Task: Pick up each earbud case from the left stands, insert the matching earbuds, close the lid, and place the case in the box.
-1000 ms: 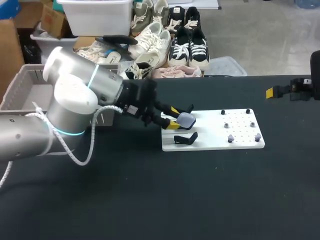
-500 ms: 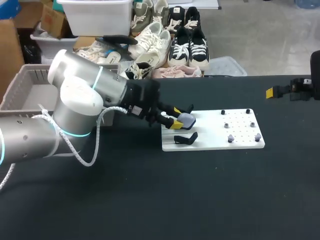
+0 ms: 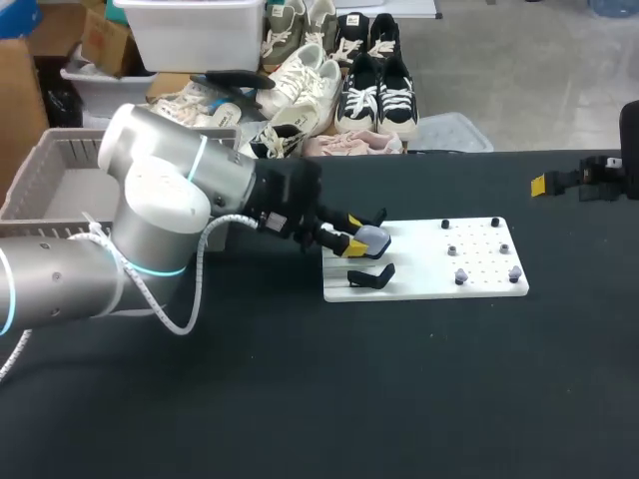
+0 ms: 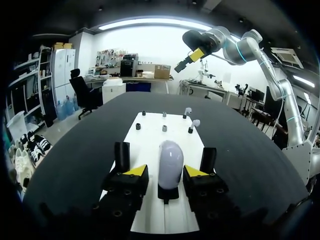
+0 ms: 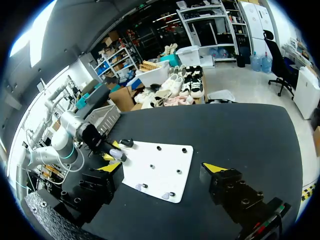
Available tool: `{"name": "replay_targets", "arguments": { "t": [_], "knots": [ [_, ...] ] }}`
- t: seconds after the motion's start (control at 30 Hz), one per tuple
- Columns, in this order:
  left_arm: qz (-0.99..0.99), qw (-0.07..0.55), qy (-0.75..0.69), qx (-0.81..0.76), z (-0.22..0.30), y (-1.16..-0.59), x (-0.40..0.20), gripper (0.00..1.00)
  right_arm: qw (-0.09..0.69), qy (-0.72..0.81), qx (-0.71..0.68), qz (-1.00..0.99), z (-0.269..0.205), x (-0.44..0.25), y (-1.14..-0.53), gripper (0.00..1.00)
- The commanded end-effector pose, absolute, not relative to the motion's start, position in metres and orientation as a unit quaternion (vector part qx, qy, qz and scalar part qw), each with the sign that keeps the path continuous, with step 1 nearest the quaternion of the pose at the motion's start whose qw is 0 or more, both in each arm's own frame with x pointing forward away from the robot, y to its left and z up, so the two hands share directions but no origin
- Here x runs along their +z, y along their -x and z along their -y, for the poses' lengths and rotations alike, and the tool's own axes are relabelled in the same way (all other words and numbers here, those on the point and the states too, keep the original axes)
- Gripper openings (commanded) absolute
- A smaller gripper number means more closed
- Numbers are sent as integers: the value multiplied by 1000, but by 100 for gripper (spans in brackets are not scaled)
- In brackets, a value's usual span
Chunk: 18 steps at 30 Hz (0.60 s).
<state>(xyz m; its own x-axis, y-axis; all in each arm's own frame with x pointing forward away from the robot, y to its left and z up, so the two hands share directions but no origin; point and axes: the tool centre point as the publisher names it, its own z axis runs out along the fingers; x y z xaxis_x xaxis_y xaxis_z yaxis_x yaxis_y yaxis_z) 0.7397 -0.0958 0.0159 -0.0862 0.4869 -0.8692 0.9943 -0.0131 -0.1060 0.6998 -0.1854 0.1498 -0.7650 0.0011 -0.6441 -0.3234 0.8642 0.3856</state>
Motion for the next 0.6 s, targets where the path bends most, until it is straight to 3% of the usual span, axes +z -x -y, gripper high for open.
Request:
{"name": "replay_targets", "arguments": {
  "t": [0.03, 0.33, 0.4, 0.5, 0.6],
  "knots": [
    [-623, 322, -595, -392, 97, -741, 14, 45, 331, 90, 246, -907, 186, 149, -700, 100],
    [-620, 323, -598, -392, 99, -740, 15, 42, 331, 90, 246, -907, 186, 149, -700, 100],
    [-619, 323, -599, -392, 100, -740, 14, 31, 331, 90, 246, -907, 186, 149, -700, 100],
    [-619, 324, -599, -391, 100, -739, 13, 1, 331, 90, 246, -907, 186, 149, -700, 100],
    [-621, 324, -598, -390, 99, -739, 12, 0, 331, 90, 246, -907, 186, 149, -700, 100]
  ]
}}
